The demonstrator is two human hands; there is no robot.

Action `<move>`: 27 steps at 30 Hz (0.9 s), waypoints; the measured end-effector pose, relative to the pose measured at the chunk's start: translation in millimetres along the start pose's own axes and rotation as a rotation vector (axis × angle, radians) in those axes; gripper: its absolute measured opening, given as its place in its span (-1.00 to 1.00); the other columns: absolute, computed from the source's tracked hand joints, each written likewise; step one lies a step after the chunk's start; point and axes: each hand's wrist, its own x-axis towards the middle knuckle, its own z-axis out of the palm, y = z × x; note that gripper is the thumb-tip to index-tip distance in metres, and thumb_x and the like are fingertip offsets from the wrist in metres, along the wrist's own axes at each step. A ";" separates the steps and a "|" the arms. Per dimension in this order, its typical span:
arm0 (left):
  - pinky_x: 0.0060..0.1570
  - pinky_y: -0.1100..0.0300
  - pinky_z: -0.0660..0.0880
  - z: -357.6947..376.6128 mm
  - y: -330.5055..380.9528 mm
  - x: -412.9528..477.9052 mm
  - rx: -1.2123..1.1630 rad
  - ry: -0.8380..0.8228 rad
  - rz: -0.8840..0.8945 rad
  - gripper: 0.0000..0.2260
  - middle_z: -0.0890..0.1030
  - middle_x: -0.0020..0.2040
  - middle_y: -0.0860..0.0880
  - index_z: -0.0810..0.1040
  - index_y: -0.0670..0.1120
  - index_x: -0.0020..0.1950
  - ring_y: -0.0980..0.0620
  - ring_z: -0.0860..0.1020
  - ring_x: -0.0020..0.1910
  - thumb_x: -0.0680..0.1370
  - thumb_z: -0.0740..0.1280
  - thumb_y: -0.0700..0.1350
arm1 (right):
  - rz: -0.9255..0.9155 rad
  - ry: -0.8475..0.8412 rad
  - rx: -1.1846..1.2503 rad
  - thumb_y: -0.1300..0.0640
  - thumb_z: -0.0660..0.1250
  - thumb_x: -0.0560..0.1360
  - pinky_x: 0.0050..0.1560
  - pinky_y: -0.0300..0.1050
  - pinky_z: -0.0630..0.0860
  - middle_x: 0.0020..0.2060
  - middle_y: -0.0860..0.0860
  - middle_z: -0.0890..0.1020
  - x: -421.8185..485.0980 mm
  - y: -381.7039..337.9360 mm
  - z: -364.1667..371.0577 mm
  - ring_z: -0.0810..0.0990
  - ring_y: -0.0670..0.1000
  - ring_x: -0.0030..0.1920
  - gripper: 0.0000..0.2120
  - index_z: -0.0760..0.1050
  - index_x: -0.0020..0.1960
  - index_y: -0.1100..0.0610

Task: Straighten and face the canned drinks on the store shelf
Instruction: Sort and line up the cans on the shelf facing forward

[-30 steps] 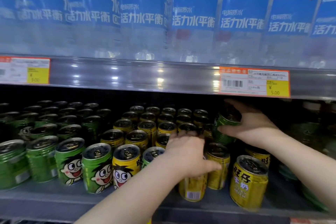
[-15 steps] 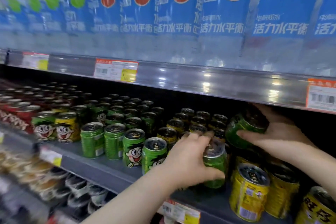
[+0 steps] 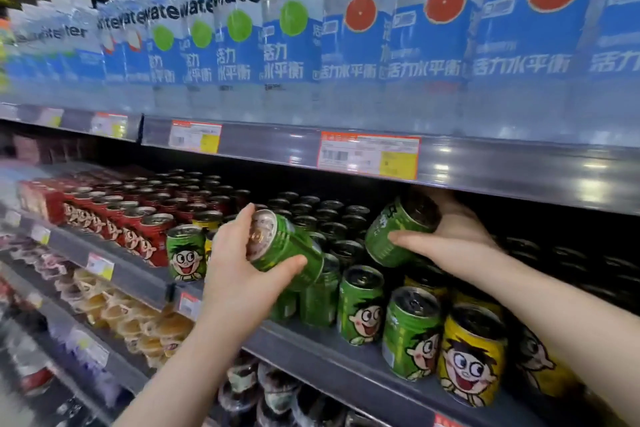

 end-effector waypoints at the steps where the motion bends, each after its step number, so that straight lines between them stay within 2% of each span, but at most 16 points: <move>1: 0.18 0.29 0.22 -15.3 -13.8 8.0 0.028 0.014 -0.013 -0.18 0.31 0.27 0.07 0.16 0.03 0.49 0.16 0.30 0.19 0.33 0.52 -0.04 | -0.002 -0.008 0.030 -0.05 0.49 0.33 0.05 -0.27 0.32 0.28 0.05 0.49 8.4 -12.9 16.7 0.49 0.05 0.19 -0.31 0.31 0.37 0.02; 4: 0.26 0.17 0.24 -52.8 -56.6 29.2 0.076 0.015 -0.058 -0.16 0.30 0.36 -0.01 0.13 0.01 0.50 0.07 0.29 0.31 0.34 0.51 -0.04 | -0.004 -0.028 0.112 -0.12 0.49 0.31 0.21 -0.19 0.39 0.33 0.06 0.46 39.6 -48.0 71.4 0.47 0.10 0.28 -0.25 0.26 0.40 0.01; 6: 0.25 0.16 0.25 -70.6 -80.6 39.0 0.077 -0.010 -0.084 -0.17 0.30 0.36 -0.02 0.13 0.01 0.50 0.05 0.30 0.30 0.34 0.52 -0.06 | -0.008 -0.038 0.138 -0.14 0.48 0.31 0.26 -0.10 0.41 0.34 0.07 0.44 60.3 -70.2 108.3 0.46 0.11 0.29 -0.21 0.23 0.43 0.02; 7: 0.23 0.17 0.26 -77.2 -92.0 43.0 0.079 -0.031 -0.083 -0.17 0.31 0.34 -0.01 0.14 0.02 0.50 0.06 0.31 0.28 0.34 0.52 -0.06 | -0.011 -0.041 0.137 -0.12 0.48 0.32 0.27 -0.13 0.40 0.36 0.07 0.42 70.0 -79.6 125.7 0.45 0.11 0.30 -0.20 0.21 0.44 0.03; 9: 0.21 0.22 0.27 -86.1 -110.5 48.9 0.082 -0.083 -0.063 -0.16 0.31 0.32 0.02 0.14 0.04 0.49 0.12 0.31 0.23 0.33 0.52 -0.04 | -0.046 -0.058 0.111 -0.05 0.49 0.33 0.22 -0.19 0.38 0.36 0.07 0.42 87.1 -95.3 155.0 0.44 0.08 0.30 -0.23 0.22 0.44 0.04; 12: 0.16 0.31 0.24 -88.1 -131.3 56.3 0.070 -0.186 -0.029 -0.13 0.29 0.25 0.12 0.09 0.07 0.50 0.20 0.30 0.20 0.32 0.53 0.01 | -0.060 -0.157 -0.037 0.01 0.50 0.33 0.02 -0.28 0.35 0.28 0.06 0.49 106.5 -107.5 183.3 0.49 0.05 0.22 -0.33 0.33 0.37 0.05; 14: 0.18 0.33 0.23 -83.4 -139.9 60.1 0.056 -0.272 -0.008 -0.10 0.23 0.24 0.19 0.03 0.11 0.50 0.24 0.27 0.23 0.32 0.52 0.03 | -0.041 -0.272 -0.180 0.02 0.49 0.34 -0.03 -0.29 0.34 0.23 0.03 0.52 114.1 -109.0 196.3 0.51 0.04 0.20 -0.39 0.37 0.33 0.05; 18: 0.20 0.37 0.22 -64.3 -149.1 69.2 0.052 -0.412 0.038 -0.13 0.15 0.20 0.26 0.01 0.14 0.47 0.28 0.23 0.23 0.33 0.49 0.07 | -0.006 -0.384 -0.439 -0.05 0.49 0.28 0.13 -0.14 0.49 0.23 0.06 0.54 123.9 -104.3 219.9 0.53 0.09 0.18 -0.39 0.42 0.27 0.06; 21: 0.30 0.29 0.26 -45.1 -150.8 78.3 0.082 -0.453 0.111 -0.17 0.17 0.34 0.21 0.03 0.11 0.47 0.19 0.25 0.34 0.35 0.46 0.11 | -0.013 -0.405 -0.621 -0.15 0.42 0.31 0.10 -0.11 0.51 0.21 0.11 0.52 127.6 -105.3 227.4 0.54 0.13 0.17 -0.44 0.45 0.23 0.07; 24: 0.35 0.23 0.22 -29.6 -150.8 87.1 0.168 -0.445 0.205 -0.20 0.09 0.43 0.17 0.02 0.08 0.50 0.13 0.15 0.43 0.40 0.40 0.12 | -0.035 -0.446 -0.702 -0.20 0.34 0.36 0.14 -0.07 0.51 0.25 0.09 0.48 128.4 -110.1 223.0 0.52 0.12 0.19 -0.48 0.45 0.22 0.05; 27: 0.35 0.16 0.25 -15.7 -153.6 89.9 0.267 -0.494 0.286 -0.30 0.08 0.47 0.08 0.10 0.03 0.49 0.05 0.10 0.46 0.45 0.36 0.10 | -0.046 -0.382 -0.613 -0.15 0.27 0.47 0.26 -0.11 0.41 0.36 0.02 0.41 128.9 -117.6 204.1 0.43 0.07 0.31 -0.50 0.36 0.35 -0.01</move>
